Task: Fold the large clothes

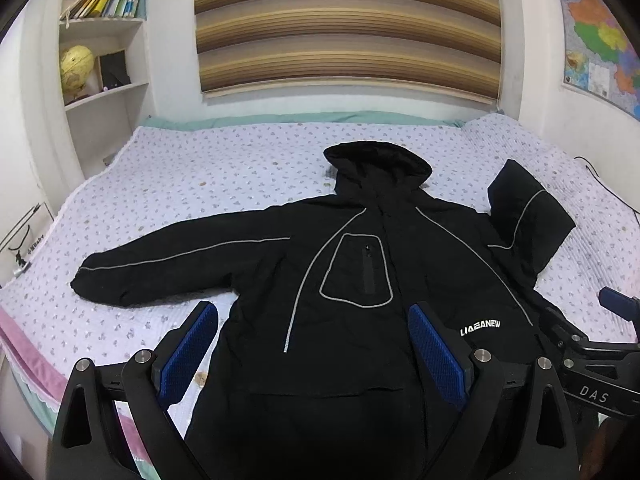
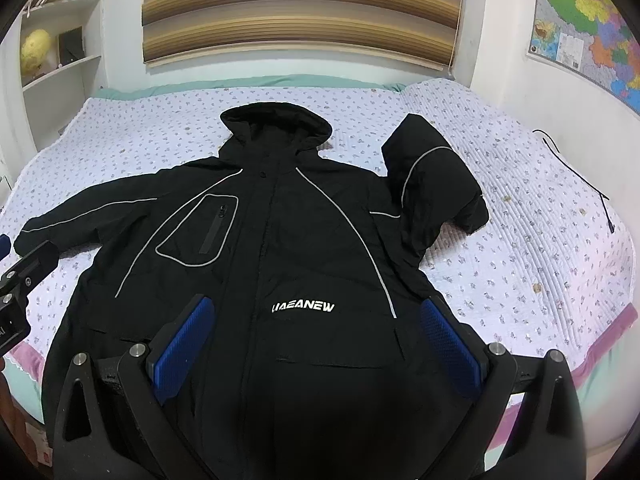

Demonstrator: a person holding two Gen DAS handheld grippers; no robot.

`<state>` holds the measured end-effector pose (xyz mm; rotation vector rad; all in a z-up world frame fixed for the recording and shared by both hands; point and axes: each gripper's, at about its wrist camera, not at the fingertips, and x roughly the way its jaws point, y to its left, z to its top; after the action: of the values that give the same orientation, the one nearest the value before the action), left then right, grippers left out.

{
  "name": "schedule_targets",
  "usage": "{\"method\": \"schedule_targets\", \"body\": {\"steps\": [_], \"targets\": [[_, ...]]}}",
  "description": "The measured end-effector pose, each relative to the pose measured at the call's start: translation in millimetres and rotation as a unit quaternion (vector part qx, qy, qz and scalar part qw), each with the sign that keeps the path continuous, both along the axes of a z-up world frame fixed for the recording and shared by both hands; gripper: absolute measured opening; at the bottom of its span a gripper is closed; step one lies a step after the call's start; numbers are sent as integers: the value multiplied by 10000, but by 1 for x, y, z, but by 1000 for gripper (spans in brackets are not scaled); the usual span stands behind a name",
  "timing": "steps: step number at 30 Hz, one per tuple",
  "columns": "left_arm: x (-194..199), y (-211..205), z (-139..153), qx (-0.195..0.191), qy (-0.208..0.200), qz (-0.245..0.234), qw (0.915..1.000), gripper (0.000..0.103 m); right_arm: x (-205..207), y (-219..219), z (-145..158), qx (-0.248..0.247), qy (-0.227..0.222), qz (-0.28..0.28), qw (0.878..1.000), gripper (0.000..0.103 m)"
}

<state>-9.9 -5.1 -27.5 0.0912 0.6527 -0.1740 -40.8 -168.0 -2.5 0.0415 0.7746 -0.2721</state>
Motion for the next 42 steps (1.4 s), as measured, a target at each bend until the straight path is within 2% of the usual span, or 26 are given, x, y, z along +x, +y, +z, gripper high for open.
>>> {"method": "schedule_targets", "body": {"steps": [19,34,37,42], "targets": [[-2,-15,5,71,-26,-153,9999,96,-2,-6,7,-210,-112,-51,9997,103],[18,-48,7,207,-8,-341,9992,96,7,-28,-1,-78,-66,-162,9998,103],[37,-66,-2,172,220,-501,9984,96,7,-40,-3,14,-134,-198,9997,103],[76,-100,-17,-174,756,-785,9939,96,8,-90,-2,238,-181,-476,9984,103]]}}
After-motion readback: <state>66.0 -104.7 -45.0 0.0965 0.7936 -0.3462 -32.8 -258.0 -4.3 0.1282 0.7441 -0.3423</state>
